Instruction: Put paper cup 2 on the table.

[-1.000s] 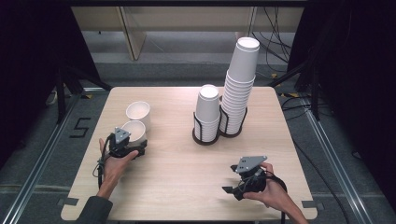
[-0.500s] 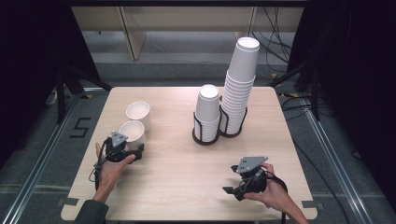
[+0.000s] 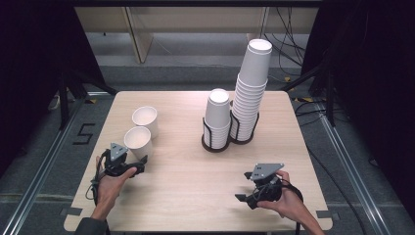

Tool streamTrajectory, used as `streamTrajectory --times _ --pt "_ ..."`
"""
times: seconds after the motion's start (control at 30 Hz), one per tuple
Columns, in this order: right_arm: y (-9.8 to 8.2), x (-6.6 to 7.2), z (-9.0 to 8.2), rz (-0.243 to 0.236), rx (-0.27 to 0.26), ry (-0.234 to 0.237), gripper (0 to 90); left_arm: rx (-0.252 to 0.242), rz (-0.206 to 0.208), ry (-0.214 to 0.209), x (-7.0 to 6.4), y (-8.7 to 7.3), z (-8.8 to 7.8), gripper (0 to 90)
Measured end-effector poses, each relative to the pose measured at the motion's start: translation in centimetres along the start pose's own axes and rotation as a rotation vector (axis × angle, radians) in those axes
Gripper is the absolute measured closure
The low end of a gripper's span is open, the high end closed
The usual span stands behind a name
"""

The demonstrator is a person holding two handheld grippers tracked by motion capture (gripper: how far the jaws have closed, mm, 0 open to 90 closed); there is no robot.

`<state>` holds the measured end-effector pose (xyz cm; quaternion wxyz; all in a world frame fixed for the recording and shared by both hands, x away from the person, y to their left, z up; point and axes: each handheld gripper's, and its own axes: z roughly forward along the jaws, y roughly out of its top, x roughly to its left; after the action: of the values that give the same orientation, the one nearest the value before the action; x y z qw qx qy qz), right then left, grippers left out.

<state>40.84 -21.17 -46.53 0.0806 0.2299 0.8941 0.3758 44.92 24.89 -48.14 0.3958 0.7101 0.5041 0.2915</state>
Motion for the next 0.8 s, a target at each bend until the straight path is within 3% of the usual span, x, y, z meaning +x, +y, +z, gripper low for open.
streamTrajectory --times 0.13,0.27,0.5,0.57,0.6,0.8 --pt "0.0 -0.2 0.0 -0.009 -0.009 -0.007 18.8 -0.008 -0.016 0.019 -0.7 -0.4 -0.9 14.2" --pt "-0.1 -0.2 -0.1 0.003 -0.018 -0.012 18.7 -0.022 -0.022 -0.005 -1.6 -0.7 -1.9 14.2" --pt "-0.3 -0.2 -0.3 0.031 -0.024 -0.021 18.7 -0.040 0.024 -0.068 -3.9 -1.0 -3.0 14.2" --pt "-0.4 -0.4 -0.3 0.015 -0.028 -0.031 18.7 -0.042 0.043 -0.084 -4.5 -1.1 -3.4 14.2" --pt "-0.4 -0.3 -0.3 0.037 -0.025 -0.028 18.7 -0.044 0.050 -0.094 -4.8 -1.1 -3.6 14.2" --pt "-0.6 -0.3 -0.3 0.043 -0.035 -0.020 18.5 -0.058 0.079 -0.154 -6.3 -1.7 -4.3 14.2"
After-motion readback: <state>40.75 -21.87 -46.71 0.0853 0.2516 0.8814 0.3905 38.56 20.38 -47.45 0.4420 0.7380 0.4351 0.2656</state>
